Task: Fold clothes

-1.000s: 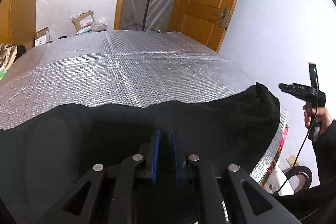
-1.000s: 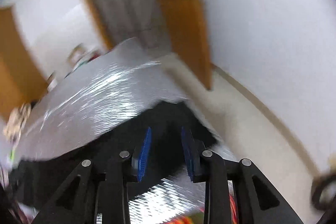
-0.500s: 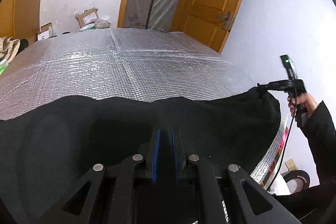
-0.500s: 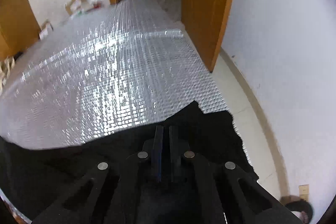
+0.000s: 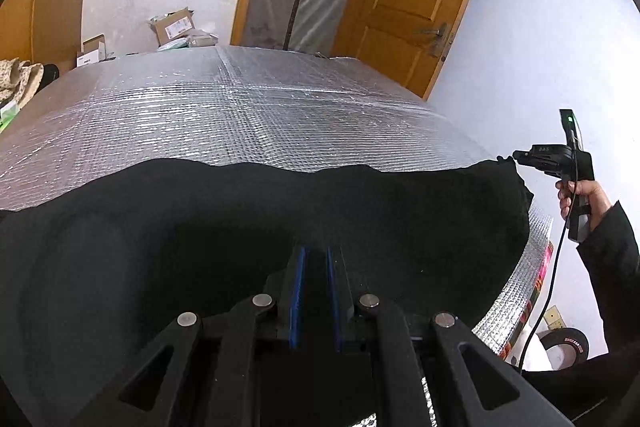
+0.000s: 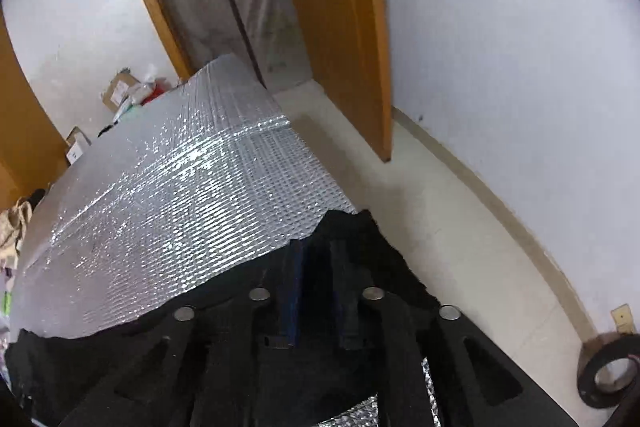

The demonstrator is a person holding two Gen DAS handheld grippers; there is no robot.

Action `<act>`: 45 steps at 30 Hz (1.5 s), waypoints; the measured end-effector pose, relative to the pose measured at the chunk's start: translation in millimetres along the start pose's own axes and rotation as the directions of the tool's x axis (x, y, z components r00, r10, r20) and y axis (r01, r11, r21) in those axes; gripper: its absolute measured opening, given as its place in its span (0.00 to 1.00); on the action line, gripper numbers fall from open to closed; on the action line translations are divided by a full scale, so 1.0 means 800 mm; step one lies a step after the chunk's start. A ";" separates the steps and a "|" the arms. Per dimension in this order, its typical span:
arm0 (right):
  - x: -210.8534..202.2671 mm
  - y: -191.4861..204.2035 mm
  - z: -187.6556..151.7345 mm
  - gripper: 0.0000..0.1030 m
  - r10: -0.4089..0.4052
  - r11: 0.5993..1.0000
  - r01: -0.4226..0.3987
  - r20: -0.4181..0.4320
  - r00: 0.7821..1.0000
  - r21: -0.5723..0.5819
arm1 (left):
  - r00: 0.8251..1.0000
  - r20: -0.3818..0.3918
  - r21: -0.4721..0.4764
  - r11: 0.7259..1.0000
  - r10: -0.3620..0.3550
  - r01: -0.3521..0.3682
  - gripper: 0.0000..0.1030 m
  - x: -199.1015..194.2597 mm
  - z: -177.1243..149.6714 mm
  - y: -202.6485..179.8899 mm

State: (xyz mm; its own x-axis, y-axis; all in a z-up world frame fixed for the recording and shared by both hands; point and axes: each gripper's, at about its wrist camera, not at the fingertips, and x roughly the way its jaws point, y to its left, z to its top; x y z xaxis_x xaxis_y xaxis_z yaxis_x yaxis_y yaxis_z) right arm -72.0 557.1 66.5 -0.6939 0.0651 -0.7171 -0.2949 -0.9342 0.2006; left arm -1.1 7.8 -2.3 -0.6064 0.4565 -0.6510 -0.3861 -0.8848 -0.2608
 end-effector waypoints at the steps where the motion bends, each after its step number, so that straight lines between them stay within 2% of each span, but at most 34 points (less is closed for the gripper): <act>1: -0.006 -0.004 -0.001 0.23 0.004 1.000 -0.005 0.022 1.000 0.011 | 1.000 -0.001 -0.002 1.000 0.002 -0.002 0.11 0.000 0.000 0.000; 5: -0.013 -0.035 -0.006 0.24 -0.027 0.996 0.020 0.067 0.997 0.092 | 1.000 -0.003 -0.001 1.000 -0.001 0.001 0.11 0.001 0.000 0.001; 9: -0.011 -0.070 -0.023 0.24 -0.054 0.985 0.050 0.018 0.998 0.165 | 1.000 -0.014 0.000 1.000 -0.009 0.009 0.11 0.006 -0.002 0.000; 12: -0.002 -0.091 -0.036 0.24 -0.024 0.978 0.029 -0.027 0.999 0.205 | 1.000 -0.028 0.008 1.000 -0.014 0.014 0.11 0.012 -0.002 -0.004; 20: 0.031 -0.092 -0.029 0.23 0.039 0.976 -0.023 -0.070 0.997 0.219 | 0.999 -0.032 0.015 1.000 -0.011 0.012 0.11 0.014 -0.001 -0.009; 21: 0.032 -0.092 -0.028 0.21 0.039 0.975 -0.024 -0.068 0.997 0.219 | 0.999 -0.034 0.014 1.000 -0.009 0.010 0.11 0.015 -0.001 -0.009; 22: 0.031 -0.091 -0.028 0.04 0.038 0.976 -0.025 -0.057 0.998 0.217 | 0.999 -0.036 0.013 1.000 -0.007 0.007 0.11 0.016 -0.002 -0.008; 23: 0.027 -0.091 -0.028 0.02 0.038 0.976 -0.028 -0.042 0.998 0.215 | 0.999 -0.040 0.010 1.000 -0.004 0.004 0.11 0.017 -0.002 -0.007; 28: 0.002 -0.100 -0.035 0.02 0.010 0.974 -0.015 0.022 1.000 0.227 | 0.999 -0.051 0.009 1.000 -0.001 0.002 0.11 0.020 -0.005 -0.004; 34: -0.006 -0.114 -0.045 0.06 -0.052 0.969 0.059 -0.035 0.998 0.240 | 0.999 -0.053 0.015 1.000 -0.003 0.003 0.11 0.022 -0.005 -0.004; 37: -0.019 -0.102 -0.040 0.10 -0.073 0.978 0.074 -0.011 0.997 0.196 | 0.999 -0.053 0.017 1.000 0.000 0.001 0.11 0.022 -0.004 -0.005; 39: -0.031 -0.079 -0.034 0.16 -0.037 0.993 0.032 0.037 0.999 0.115 | 0.999 -0.052 0.018 1.000 0.001 0.000 0.11 0.022 -0.003 -0.006; 41: -0.036 -0.041 -0.029 0.25 0.030 0.999 -0.028 0.058 0.998 -0.030 | 0.999 -0.050 0.019 1.000 -0.003 0.004 0.11 0.021 -0.002 -0.007; 43: -0.030 0.001 -0.028 0.26 0.086 0.979 -0.079 0.030 0.996 -0.188 | 0.999 -0.044 0.023 1.000 -0.008 0.009 0.11 0.020 0.000 -0.010; 45: -0.017 0.044 -0.031 0.26 0.128 0.932 -0.132 -0.036 0.991 -0.337 | 0.999 -0.039 0.029 0.999 -0.013 0.015 0.11 0.018 0.001 -0.012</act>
State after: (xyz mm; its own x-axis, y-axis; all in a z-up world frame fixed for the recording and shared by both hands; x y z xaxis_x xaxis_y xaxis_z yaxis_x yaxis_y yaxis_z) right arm -56.9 515.0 66.7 -0.7021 -0.0672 -0.7089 0.0378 -0.9976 0.0572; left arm -6.8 23.3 -8.5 -0.5734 0.4644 -0.6749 -0.4150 -0.8750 -0.2495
